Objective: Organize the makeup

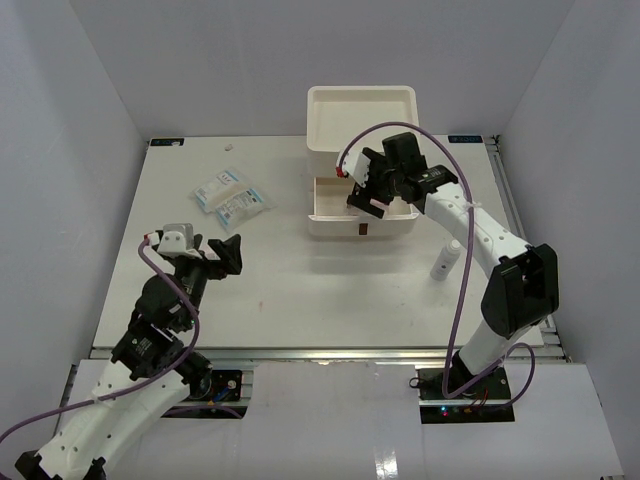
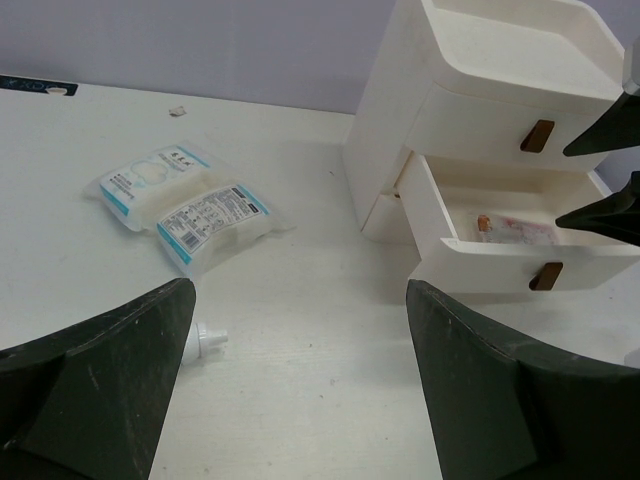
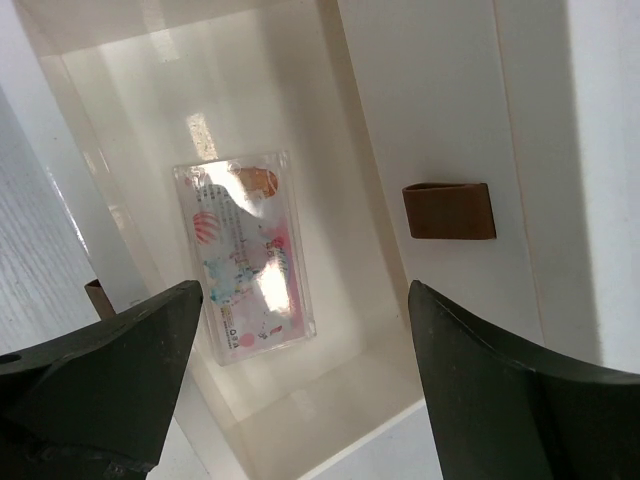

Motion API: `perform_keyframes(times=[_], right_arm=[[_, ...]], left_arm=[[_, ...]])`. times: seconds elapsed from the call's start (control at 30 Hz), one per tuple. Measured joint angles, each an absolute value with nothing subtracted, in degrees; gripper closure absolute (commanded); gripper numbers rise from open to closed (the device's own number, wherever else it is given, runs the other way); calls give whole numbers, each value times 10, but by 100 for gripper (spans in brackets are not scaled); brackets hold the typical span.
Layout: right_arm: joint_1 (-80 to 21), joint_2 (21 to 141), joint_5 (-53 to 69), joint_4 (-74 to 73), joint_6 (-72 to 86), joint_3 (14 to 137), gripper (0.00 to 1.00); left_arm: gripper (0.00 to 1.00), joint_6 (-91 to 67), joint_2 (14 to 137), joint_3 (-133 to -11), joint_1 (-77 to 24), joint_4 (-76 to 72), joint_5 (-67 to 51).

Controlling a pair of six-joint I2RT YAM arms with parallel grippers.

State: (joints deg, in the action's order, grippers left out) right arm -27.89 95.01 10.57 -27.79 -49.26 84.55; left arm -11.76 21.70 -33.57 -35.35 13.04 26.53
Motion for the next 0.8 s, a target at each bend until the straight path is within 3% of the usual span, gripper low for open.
perform_keyframes(times=[0.27, 0.5, 0.8], right_arm=[[-273, 862, 164, -286, -421, 814, 10], [-236, 648, 377, -269, -333, 663, 10], [-118, 595, 546, -250, -293, 494, 10]], left_arm=[[4, -141, 276, -336, -354, 135, 248], [10, -243, 357, -352, -353, 186, 225], [8, -395, 436, -439, -289, 314, 153]])
